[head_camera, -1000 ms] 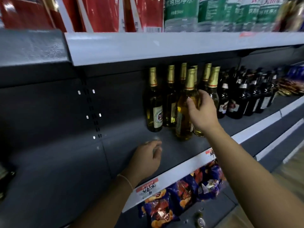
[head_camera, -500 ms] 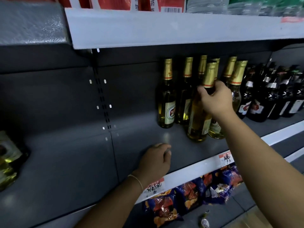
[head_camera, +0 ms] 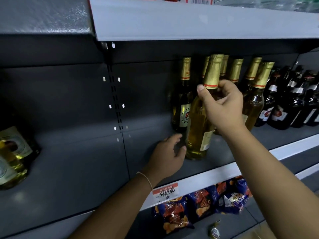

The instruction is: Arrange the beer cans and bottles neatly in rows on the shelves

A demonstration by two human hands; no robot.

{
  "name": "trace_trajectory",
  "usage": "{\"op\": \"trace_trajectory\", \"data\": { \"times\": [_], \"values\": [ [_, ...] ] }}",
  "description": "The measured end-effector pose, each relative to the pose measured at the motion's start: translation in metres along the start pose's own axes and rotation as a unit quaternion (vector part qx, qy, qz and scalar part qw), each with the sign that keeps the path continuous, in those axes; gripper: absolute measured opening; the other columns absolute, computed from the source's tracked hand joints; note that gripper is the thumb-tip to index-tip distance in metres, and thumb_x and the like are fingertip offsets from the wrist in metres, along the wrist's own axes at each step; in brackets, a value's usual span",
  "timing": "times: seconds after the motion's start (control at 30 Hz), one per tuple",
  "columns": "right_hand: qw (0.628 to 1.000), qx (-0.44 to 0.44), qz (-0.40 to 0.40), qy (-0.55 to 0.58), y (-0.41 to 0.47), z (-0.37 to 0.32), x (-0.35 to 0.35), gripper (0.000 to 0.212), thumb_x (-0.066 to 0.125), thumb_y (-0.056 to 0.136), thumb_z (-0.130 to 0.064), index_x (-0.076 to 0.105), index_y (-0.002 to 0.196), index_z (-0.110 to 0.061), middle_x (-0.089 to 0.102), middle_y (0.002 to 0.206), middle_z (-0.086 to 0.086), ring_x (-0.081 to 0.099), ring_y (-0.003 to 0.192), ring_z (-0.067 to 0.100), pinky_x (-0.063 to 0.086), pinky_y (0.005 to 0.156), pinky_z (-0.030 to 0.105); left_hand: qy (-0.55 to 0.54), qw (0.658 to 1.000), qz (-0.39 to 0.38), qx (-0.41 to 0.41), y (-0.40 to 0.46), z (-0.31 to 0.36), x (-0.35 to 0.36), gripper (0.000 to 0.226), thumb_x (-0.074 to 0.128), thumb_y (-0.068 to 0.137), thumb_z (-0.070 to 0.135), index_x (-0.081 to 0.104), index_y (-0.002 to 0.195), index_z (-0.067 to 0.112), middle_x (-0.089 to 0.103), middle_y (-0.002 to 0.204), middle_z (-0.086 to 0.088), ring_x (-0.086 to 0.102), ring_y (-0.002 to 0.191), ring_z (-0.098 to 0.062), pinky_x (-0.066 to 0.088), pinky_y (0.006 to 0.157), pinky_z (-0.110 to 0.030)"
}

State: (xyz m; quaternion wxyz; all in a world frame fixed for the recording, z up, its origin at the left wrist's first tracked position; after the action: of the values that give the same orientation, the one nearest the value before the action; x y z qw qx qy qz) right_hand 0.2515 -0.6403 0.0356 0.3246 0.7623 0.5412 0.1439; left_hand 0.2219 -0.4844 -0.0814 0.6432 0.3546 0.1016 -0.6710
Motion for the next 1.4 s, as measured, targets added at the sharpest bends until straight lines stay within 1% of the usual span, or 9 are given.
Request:
{"op": "trace_trajectory", "data": {
  "times": [0.13, 0.27, 0.5, 0.67, 0.77, 0.83, 0.97, 1.17, 1.4],
  "values": [
    [0.997, 0.016, -0.039, 0.061, -0.013, -0.014, 0.021, 0.034, 0.074, 0.084, -0.039, 0.065, 0.101, -0.010, 0.072, 0.082, 0.009, 0.071, 0.076, 0.021, 0.059, 0.072, 0.048, -0.090, 0.995, -0.034, -0.007, -0.009, -0.001, -0.019, 0.076, 0.065, 0.088, 0.031, 0.022, 0.151, 0.029, 0.046, 0.144, 0.002, 0.042, 0.132, -0.009, 0.038, 0.109, -0.029],
    [0.989, 0.037, -0.083, 0.115, -0.024, -0.028, 0.045, 0.024, 0.074, 0.084, -0.036, 0.067, 0.092, -0.014, 0.072, 0.083, 0.005, 0.070, 0.081, 0.025, 0.058, 0.077, 0.054, -0.159, 0.986, -0.048, -0.013, -0.020, -0.001, -0.042, 0.075, 0.072, 0.080, 0.037, 0.031, 0.143, 0.035, 0.053, 0.137, 0.013, 0.050, 0.126, -0.005, 0.044, 0.106, -0.037],
    [0.954, 0.108, -0.177, 0.218, -0.047, -0.056, 0.096, 0.003, 0.068, 0.091, -0.015, 0.067, 0.091, -0.013, 0.071, 0.078, 0.002, 0.067, 0.077, 0.019, 0.058, 0.070, 0.034, -0.219, 0.971, -0.036, -0.092, -0.045, -0.034, -0.097, 0.078, 0.087, 0.064, 0.037, 0.045, 0.130, 0.041, 0.063, 0.126, 0.014, 0.058, 0.119, -0.008, 0.047, 0.103, -0.043],
    [0.915, 0.172, -0.233, 0.281, -0.068, -0.077, 0.140, 0.019, 0.061, 0.093, -0.017, 0.065, 0.106, -0.003, 0.072, 0.097, 0.017, 0.069, 0.085, 0.024, 0.061, 0.072, 0.036, -0.230, 0.961, -0.072, -0.138, -0.075, -0.063, -0.137, 0.076, 0.089, 0.063, 0.024, 0.050, 0.127, 0.029, 0.067, 0.121, 0.005, 0.062, 0.114, -0.014, 0.048, 0.102, -0.045],
    [0.890, 0.188, -0.263, 0.323, -0.080, -0.089, 0.167, 0.042, 0.062, 0.085, -0.027, 0.063, 0.112, 0.005, 0.072, 0.105, 0.017, 0.069, 0.095, 0.029, 0.058, 0.085, 0.046, -0.257, 0.953, -0.033, -0.159, -0.093, -0.076, -0.160, 0.075, 0.090, 0.059, 0.013, 0.054, 0.124, 0.021, 0.070, 0.115, 0.000, 0.066, 0.108, -0.017, 0.051, 0.098, -0.046],
    [0.879, 0.196, -0.274, 0.337, -0.088, -0.098, 0.185, 0.037, 0.060, 0.084, -0.028, 0.064, 0.106, 0.000, 0.074, 0.107, 0.015, 0.069, 0.099, 0.028, 0.055, 0.089, 0.051, -0.250, 0.953, 0.010, -0.169, -0.104, -0.084, -0.176, 0.075, 0.092, 0.054, 0.016, 0.057, 0.119, 0.023, 0.072, 0.110, 0.003, 0.068, 0.104, -0.014, 0.053, 0.095, -0.044],
    [0.870, 0.187, -0.320, 0.326, -0.107, -0.122, 0.219, 0.018, 0.051, 0.096, -0.022, 0.063, 0.099, -0.009, 0.075, 0.107, -0.001, 0.068, 0.094, 0.020, 0.056, 0.085, 0.041, -0.212, 0.958, 0.094, -0.168, -0.127, -0.102, -0.205, 0.074, 0.094, 0.048, 0.024, 0.058, 0.113, 0.027, 0.072, 0.105, 0.005, 0.068, 0.098, -0.012, 0.057, 0.089, -0.039],
    [0.880, 0.122, -0.415, 0.198, -0.138, -0.153, 0.254, 0.023, 0.055, 0.096, -0.028, 0.063, 0.115, -0.020, 0.072, 0.103, -0.002, 0.067, 0.095, 0.012, 0.055, 0.084, 0.028, -0.161, 0.955, 0.185, -0.167, -0.169, -0.122, -0.239, 0.070, 0.093, 0.053, 0.025, 0.054, 0.111, 0.032, 0.068, 0.102, 0.014, 0.064, 0.093, 0.001, 0.054, 0.079, -0.017],
    [0.884, 0.063, -0.443, 0.138, -0.185, -0.183, 0.281, 0.049, 0.079, 0.079, -0.023, 0.061, 0.124, -0.032, 0.070, 0.111, -0.009, 0.066, 0.100, 0.004, 0.053, 0.072, 0.013, -0.126, 0.940, 0.282, -0.147, -0.205, -0.148, -0.270, 0.072, 0.088, 0.049, 0.037, 0.052, 0.112, 0.041, 0.065, 0.106, 0.012, 0.064, 0.097, -0.004, 0.057, 0.083, -0.029]
  ]
}}
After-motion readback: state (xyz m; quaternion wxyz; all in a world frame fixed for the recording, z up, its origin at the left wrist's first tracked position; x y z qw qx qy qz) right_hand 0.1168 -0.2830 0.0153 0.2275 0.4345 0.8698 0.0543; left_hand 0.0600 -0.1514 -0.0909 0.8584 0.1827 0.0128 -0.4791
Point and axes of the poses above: each hand's wrist, its own y-axis towards the middle knuckle, its own x-axis out of the palm, z = x × y, the point moved 2 cm from there along y, towards the middle knuckle
